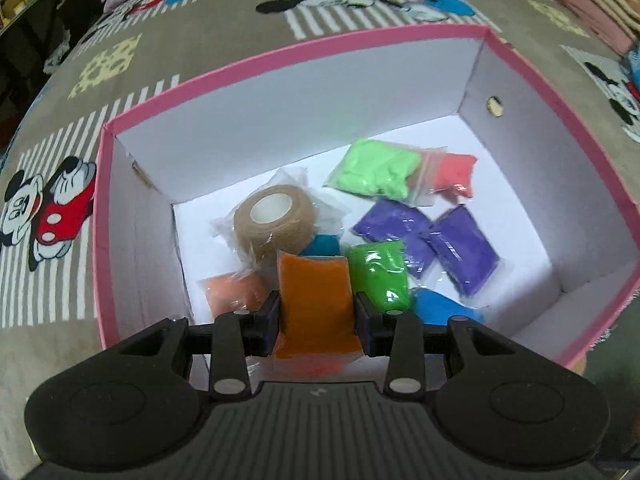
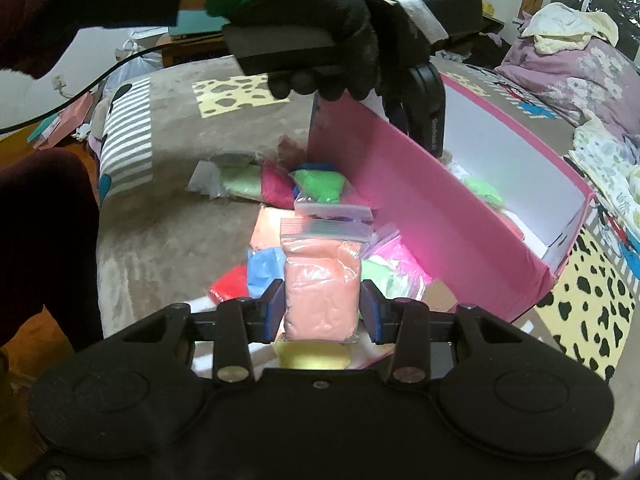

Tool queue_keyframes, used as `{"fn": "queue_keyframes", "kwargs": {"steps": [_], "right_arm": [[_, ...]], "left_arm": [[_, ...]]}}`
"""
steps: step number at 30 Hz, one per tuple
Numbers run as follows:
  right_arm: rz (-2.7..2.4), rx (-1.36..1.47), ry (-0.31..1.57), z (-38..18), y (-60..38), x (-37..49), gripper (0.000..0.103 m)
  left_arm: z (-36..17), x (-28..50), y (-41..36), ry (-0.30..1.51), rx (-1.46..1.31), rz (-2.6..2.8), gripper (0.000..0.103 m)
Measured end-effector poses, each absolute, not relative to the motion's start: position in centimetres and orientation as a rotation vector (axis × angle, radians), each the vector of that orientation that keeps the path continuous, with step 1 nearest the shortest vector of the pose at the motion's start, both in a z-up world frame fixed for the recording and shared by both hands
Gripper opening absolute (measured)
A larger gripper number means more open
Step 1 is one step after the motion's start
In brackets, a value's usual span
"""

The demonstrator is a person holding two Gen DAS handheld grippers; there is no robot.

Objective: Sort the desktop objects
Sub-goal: 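Lower the orange packet into the box and open the left tool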

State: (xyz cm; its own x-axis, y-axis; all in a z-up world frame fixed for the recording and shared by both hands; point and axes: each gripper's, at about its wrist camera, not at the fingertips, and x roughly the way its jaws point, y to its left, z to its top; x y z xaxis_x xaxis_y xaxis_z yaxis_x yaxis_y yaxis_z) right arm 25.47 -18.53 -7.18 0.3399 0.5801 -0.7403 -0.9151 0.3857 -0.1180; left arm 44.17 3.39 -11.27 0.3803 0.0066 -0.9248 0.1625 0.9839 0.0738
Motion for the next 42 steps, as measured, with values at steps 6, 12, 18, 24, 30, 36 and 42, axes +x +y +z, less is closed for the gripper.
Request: {"fn": "queue_keyframes", "kwargs": {"steps": [6, 12, 18, 24, 30, 36, 42], "right_arm": [[1.049, -0.571, 0.668, -7.0, -18.8, 25.5, 0.04], [1.045, -0.571, 0.666, -7.0, -18.9, 25.5, 0.04], [1.035, -0.571, 0.67, -7.1, -19.1, 25.5, 0.04], [1.023, -0.54, 0.677, -6.6, -19.5, 25.8, 0.04], [1.012, -0.535, 0.68, -6.1, -19.5, 25.7, 0.04], [1.005, -0.543, 0.69, -5.8, -19.3, 25.5, 0.04], [0.997, -0.561, 0.687, -5.1, -18.8, 25.3, 0.04]], "left_arm": [[-11.3, 44.8, 3.7, 1.182, 0.142, -0.044, 0.037], [-11.1, 45.0, 3.4, 1.137, 0.194, 0.011, 0.037], [-11.9, 45.1, 3.3, 1.149, 0.224, 0.037, 0.043], [-11.3, 44.6, 3.3, 1.128, 0.194, 0.019, 0.066], [-10.2, 42.3, 2.9, 1.012, 0.213, 0.023, 0.066], [-8.7, 39.9, 2.6, 0.904, 0.218, 0.043, 0.066], [-6.7, 37.5, 2.7, 0.835, 0.192, 0.039, 0.066]]}}
